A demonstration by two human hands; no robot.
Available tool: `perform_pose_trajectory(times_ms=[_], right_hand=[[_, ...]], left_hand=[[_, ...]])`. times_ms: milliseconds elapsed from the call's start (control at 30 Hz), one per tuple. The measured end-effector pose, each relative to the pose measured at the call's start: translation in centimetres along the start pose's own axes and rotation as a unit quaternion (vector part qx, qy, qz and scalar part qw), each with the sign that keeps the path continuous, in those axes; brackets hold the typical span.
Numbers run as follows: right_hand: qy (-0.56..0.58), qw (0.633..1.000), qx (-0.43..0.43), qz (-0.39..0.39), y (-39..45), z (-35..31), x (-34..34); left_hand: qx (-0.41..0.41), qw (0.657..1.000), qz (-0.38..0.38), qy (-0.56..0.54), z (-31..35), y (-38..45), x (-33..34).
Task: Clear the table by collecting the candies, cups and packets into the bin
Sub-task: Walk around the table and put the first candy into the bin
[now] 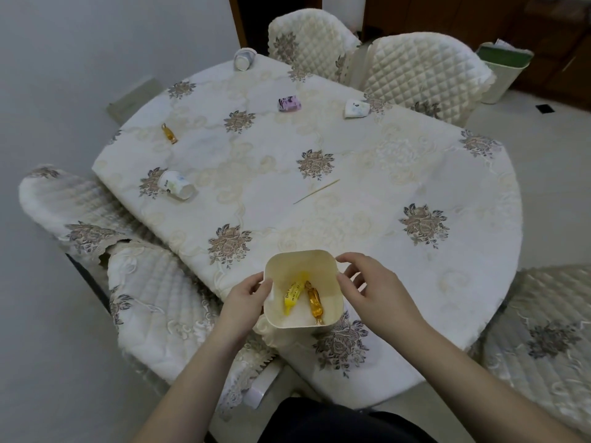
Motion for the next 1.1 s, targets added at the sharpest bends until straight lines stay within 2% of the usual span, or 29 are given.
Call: perform_pose_trajectory(times_ms=[300,500,667,933,1100], right_hand=[[-0.182,0.977,-0.109,0.026,-1.4,-2.0,-0.9],[-0.183,0.973,-0.133,0.047,-1.3,-3.5,-0.8],[-0.246,0.954,-0.162,0.05,-0.7,-5.1,-0.4],[-0.306,0.942,-0.136,0.027,-1.7,-7.8,2.9],[-0.331,0.94,-0.063,0.043,-2.9,-9.3,4.5]], left_hand=[[0.001,0.994,0.083,-0.074,0.1,-3.4,-2.0],[0.025,0.986,0.12,-0.111,1.7,-7.0,-4.9],[0.046,0.98,0.153,-0.118,3.5,-9.3,-8.1],[0.058,0.984,0.128,-0.111,5.1,-8.5,-11.6],[0.059,0.99,0.069,-0.106,6.0,-6.5,-13.4]])
Point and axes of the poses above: each hand's wrist, its own y-axis towards the middle knuckle, its own x-axis out of the palm, z = x × y, the point moved 8 cm from there along y, towards the middle knuckle, and after that the axes turned 11 degrees about -y, right-handed, at the moved point
